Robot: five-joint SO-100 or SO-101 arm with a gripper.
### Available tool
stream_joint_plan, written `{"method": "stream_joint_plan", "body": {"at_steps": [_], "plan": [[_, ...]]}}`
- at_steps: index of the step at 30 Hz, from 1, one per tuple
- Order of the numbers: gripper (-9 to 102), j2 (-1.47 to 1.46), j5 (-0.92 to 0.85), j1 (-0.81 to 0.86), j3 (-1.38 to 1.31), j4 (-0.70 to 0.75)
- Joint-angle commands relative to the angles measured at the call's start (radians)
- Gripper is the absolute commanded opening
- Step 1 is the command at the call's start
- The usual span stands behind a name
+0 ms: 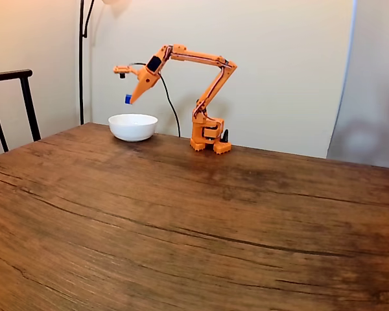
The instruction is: Grasp the cube and drop it in the bowl
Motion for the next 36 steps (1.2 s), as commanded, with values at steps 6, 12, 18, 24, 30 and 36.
{"method": "stream_joint_plan", "body": {"at_steps": [6, 12, 18, 24, 30, 36], "plan": [[6, 0.012, 0.006, 0.035, 0.084, -0.084], [6, 0.012, 0.003, 0.035, 0.176, -0.184], [15, 0.017, 0.005, 0.02, 0.201, -0.178], [27, 0.028, 0.005, -0.02, 0.166, -0.156], [27, 0.029, -0.009, -0.1, 0.123, -0.153], [26, 0.029, -0.012, -0.216, 0.028, -0.135]]}}
